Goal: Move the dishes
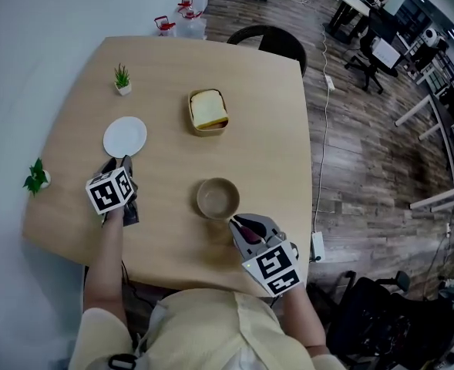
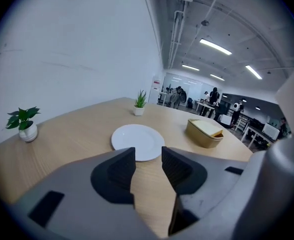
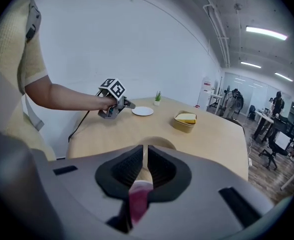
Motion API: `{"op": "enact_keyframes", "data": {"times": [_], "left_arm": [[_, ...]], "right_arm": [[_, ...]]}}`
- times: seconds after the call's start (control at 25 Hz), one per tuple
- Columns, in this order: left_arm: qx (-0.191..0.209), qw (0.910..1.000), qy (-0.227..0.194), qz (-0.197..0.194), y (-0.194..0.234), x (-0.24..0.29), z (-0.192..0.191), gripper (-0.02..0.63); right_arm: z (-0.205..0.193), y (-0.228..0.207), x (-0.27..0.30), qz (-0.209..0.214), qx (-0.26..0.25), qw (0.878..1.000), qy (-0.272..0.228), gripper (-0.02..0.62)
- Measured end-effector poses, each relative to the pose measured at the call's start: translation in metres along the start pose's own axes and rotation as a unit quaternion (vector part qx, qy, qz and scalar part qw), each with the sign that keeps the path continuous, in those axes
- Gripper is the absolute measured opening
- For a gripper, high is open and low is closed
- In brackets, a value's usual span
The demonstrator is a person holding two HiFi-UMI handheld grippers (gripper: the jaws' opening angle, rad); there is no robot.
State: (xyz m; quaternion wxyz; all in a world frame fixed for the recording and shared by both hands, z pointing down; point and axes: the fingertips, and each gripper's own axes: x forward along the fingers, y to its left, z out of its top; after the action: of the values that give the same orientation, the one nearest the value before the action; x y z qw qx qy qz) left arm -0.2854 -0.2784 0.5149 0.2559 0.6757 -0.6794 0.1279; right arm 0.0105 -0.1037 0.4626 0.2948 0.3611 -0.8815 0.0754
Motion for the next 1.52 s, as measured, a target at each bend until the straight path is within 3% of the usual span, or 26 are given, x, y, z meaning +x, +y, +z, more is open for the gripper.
{"op": "enact_keyframes", "data": {"times": [0.32,0.64,1.08,1.32,1.52], "left_arm": [[-0.026,0.9967,0.024,0.073,0.043,0.029,0.014,0.173],[-0.045,0.9909,0.056,0.113,0.069,0.051,0.009,0.178],[-0.074,0.9853,0.082,0.131,0.081,0.062,-0.004,0.181],[-0.098,0.9829,0.076,0.136,0.081,0.065,-0.007,0.181],[-0.081,0.9828,0.080,0.146,0.076,0.069,-0.008,0.198]], "right_arm": [[0.002,0.009,0.007,0.005,-0.015,1.000,0.012,0.041],[-0.001,0.013,0.011,0.009,-0.024,0.999,0.023,0.041],[-0.002,0.011,0.014,0.014,-0.026,0.999,0.031,0.041],[-0.007,0.009,0.014,0.012,-0.027,0.999,0.038,0.041],[-0.011,0.008,0.016,0.013,-0.032,0.999,0.039,0.041]]}}
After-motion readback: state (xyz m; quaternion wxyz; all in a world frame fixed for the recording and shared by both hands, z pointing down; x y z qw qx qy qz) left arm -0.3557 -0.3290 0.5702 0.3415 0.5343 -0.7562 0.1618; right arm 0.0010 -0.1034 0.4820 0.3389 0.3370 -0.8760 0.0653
